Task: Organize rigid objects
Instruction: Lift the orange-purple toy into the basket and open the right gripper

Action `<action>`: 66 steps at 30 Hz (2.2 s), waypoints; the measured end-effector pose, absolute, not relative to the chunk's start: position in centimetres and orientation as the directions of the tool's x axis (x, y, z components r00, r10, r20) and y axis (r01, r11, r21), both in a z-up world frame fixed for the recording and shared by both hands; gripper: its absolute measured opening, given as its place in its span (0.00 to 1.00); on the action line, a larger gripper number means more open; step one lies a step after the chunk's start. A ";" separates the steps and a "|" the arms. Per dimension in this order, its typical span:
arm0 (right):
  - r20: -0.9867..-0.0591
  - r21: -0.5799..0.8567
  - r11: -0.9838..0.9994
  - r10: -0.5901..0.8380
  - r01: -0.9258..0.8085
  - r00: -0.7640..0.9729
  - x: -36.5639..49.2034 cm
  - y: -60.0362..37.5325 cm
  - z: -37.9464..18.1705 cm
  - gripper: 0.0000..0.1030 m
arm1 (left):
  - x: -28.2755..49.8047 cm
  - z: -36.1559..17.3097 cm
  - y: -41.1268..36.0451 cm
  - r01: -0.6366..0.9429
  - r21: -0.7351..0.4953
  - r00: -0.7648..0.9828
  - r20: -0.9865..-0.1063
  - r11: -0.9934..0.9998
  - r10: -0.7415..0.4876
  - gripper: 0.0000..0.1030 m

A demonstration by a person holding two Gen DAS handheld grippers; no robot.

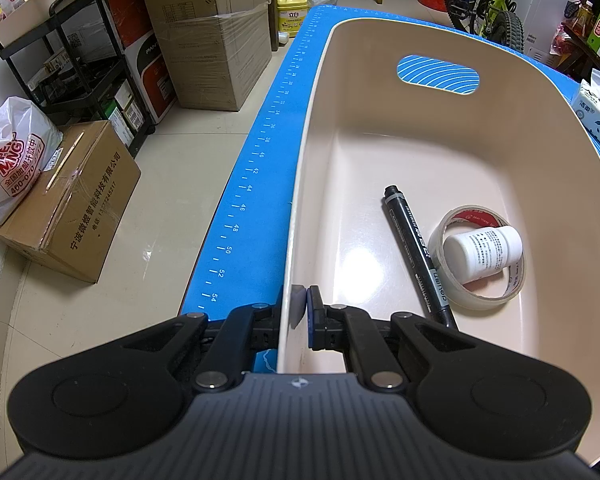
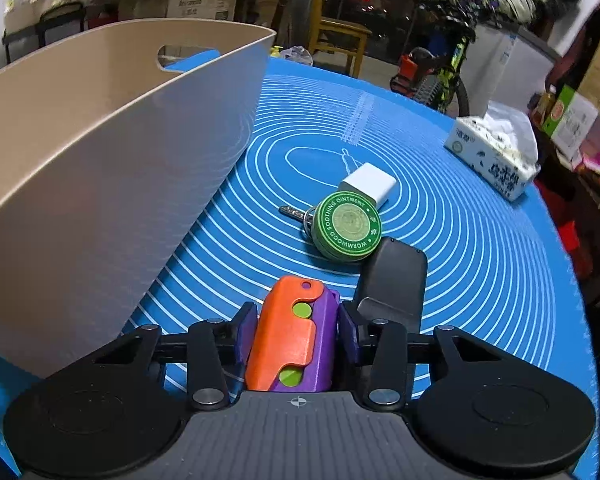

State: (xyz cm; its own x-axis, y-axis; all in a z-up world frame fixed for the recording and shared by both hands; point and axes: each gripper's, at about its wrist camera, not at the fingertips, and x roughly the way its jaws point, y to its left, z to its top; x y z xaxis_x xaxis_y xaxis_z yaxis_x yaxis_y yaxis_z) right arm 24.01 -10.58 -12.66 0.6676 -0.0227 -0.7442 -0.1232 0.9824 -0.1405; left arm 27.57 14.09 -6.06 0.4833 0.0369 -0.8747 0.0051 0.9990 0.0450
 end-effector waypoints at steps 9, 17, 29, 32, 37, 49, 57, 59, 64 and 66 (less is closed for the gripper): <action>-0.708 -0.095 0.992 -0.010 -0.082 0.706 23.5 -11.2 -11.7 0.47 | 27.6 -6.1 14.1 0.005 0.045 0.483 -0.875 0.999 0.037 0.09; -0.643 -0.072 0.996 -0.010 -0.048 0.766 23.5 -11.6 -9.1 0.47 | 27.6 -6.0 14.1 0.005 0.045 0.483 -0.875 0.999 0.037 0.09; -0.507 -0.017 0.990 0.112 -0.140 0.854 26.4 -9.2 -1.6 0.47 | 27.6 -6.0 14.2 0.005 0.046 0.483 -0.875 0.999 0.037 0.09; -0.513 -0.024 0.979 0.163 -0.204 0.843 27.7 -7.2 -1.3 0.47 | 27.6 -6.0 14.1 0.005 0.045 0.483 -0.875 0.999 0.037 0.09; -0.584 -0.058 0.953 0.210 -0.299 0.784 30.0 -3.1 -2.4 0.47 | 27.5 -6.1 14.2 0.006 0.046 0.483 -0.875 0.999 0.037 0.08; -0.806 -0.093 0.902 0.180 -0.422 0.564 33.6 3.1 -5.7 0.47 | 27.5 -6.0 14.1 0.008 0.049 0.482 -0.875 0.999 0.039 0.08; -0.857 -0.074 0.913 0.148 -0.401 0.494 34.4 3.4 -6.4 0.48 | 27.5 -6.1 14.0 0.008 0.050 0.482 -0.875 0.999 0.040 0.08; -0.845 -0.060 0.915 0.166 -0.398 0.508 34.2 3.1 -6.2 0.48 | 27.5 -6.1 14.0 0.008 0.049 0.481 -0.876 0.999 0.039 0.08; -0.791 -0.020 0.923 0.220 -0.383 0.571 33.3 1.1 -5.0 0.49 | 27.6 -6.0 14.1 0.008 0.049 0.480 -0.876 0.999 0.039 0.08; -0.749 -0.014 0.931 0.231 -0.364 0.621 32.8 0.0 -4.0 0.49 | 27.6 -6.0 14.0 0.008 0.049 0.480 -0.876 0.999 0.039 0.08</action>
State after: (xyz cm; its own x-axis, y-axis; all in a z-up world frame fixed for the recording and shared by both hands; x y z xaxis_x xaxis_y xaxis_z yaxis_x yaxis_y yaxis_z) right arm 32.80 -0.01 -4.04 0.6214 0.2310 -0.7487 -0.3635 0.9315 -0.0144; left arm 27.59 14.03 -5.98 0.4803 0.0392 -0.8762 0.0077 0.9988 0.0489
